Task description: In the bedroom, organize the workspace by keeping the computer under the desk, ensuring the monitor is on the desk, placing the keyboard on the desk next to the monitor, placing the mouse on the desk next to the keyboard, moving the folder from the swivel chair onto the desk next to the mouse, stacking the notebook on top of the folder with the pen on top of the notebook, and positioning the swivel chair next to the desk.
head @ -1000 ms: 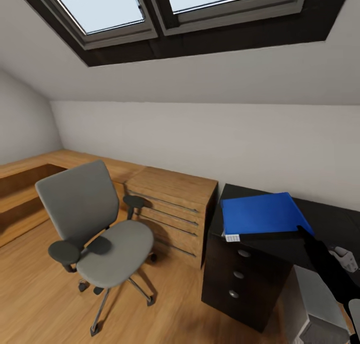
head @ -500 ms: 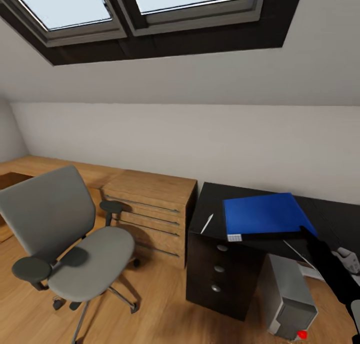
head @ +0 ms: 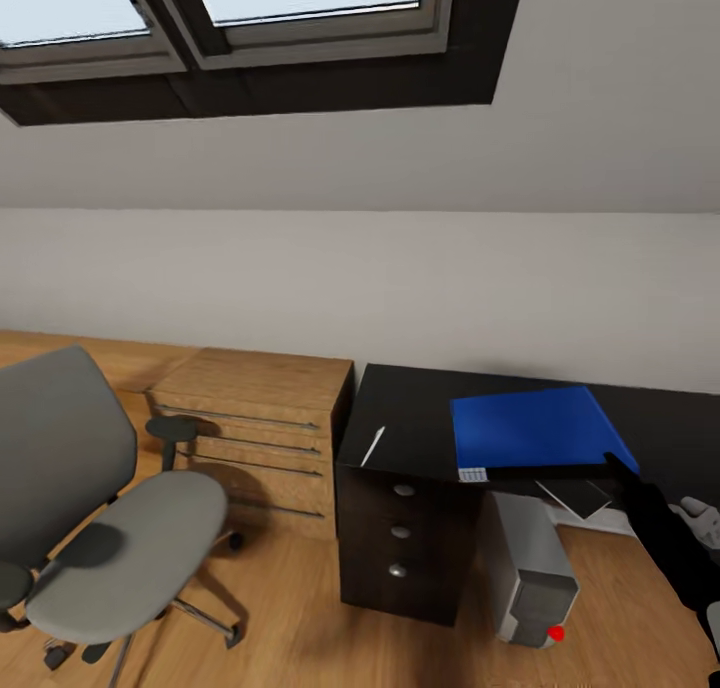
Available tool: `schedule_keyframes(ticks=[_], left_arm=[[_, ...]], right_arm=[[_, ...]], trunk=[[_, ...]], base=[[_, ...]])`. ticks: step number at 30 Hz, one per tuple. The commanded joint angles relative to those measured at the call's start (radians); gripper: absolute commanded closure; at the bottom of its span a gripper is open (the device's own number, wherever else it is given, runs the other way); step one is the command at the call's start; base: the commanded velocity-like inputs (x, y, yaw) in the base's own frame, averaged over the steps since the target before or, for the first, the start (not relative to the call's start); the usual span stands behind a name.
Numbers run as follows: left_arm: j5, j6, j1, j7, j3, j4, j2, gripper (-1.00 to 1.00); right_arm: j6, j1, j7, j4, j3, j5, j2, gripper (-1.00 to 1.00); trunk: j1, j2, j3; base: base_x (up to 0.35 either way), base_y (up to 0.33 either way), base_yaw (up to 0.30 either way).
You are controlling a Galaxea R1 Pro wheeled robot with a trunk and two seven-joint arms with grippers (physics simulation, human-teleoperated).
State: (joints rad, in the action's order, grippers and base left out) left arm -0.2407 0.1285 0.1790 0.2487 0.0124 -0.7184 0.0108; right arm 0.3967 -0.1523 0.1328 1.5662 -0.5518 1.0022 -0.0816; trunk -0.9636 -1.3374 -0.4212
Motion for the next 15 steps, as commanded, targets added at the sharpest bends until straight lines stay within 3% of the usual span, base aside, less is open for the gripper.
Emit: schedule_keyframes(ticks=[1,15], left_arm=[[-0.008,0.003,0.000,0.003,0.002,-0.001,0.000,-1.00],[-0.008,0.003,0.000,0.002,0.003,0.009,0.000,-1.00]], right_arm=[[0.007,-0.001,0.002,0.000,-0.002,0.006,0.000,1.00],[0.007,-0.001,0.002,-0.002,-0.002,0.004,0.000,1.00]], trunk=[[0.000,-0.001,-0.001],[0.000,-0.001,0.005]], base=[[0.000,0.000,-0.284],[0.000,0.000,-0.284]])
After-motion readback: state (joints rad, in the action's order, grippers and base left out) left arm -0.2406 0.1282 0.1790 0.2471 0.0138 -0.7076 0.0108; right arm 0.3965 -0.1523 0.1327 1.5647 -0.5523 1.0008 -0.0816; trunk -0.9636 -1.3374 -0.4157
